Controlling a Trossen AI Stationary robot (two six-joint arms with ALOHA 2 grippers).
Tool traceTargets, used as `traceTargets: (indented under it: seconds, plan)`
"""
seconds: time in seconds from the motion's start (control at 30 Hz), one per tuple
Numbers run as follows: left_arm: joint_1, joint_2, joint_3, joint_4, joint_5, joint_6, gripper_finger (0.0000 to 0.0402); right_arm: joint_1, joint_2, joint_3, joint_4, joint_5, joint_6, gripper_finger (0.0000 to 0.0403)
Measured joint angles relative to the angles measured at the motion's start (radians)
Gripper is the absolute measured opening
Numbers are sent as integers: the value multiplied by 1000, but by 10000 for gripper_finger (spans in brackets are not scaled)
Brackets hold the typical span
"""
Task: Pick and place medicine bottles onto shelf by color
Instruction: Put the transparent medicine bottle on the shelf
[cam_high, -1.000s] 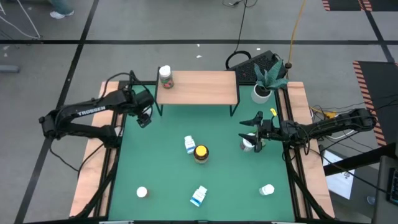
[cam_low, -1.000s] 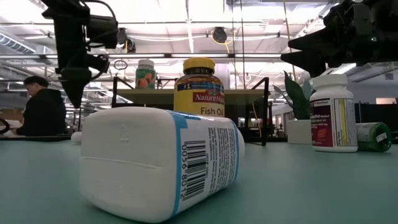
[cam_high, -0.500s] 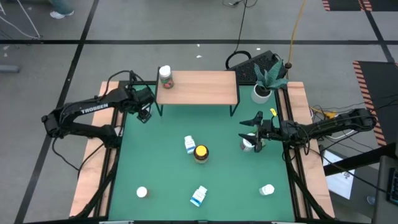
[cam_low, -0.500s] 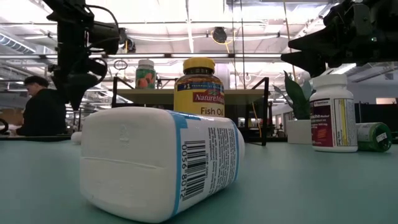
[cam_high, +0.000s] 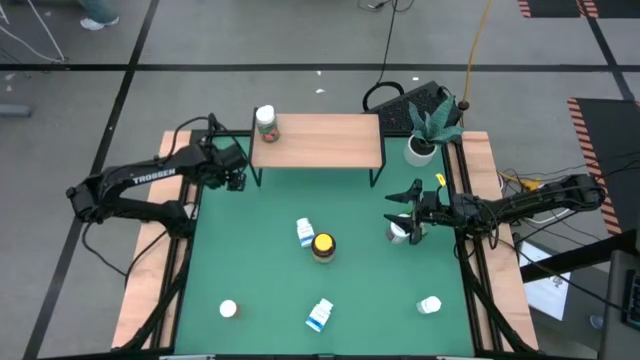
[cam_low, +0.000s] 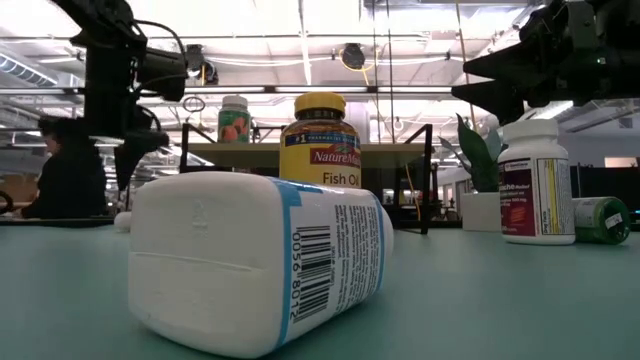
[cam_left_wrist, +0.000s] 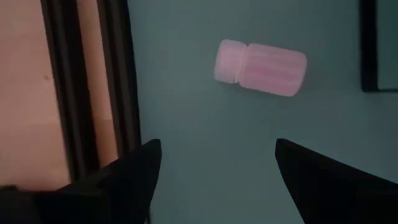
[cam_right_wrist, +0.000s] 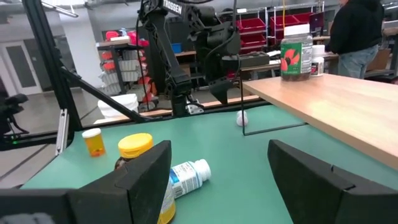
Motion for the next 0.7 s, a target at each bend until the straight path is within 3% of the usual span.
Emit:
traceTargets:
  seconds: [0.37,0.7]
  plan:
    - [120,0,-150,218,-2,-270,300,0,0,0,4,-4,-16,263]
    - [187,0,-152,332,34,-379,272,0,0,0,3,-5,-28,263]
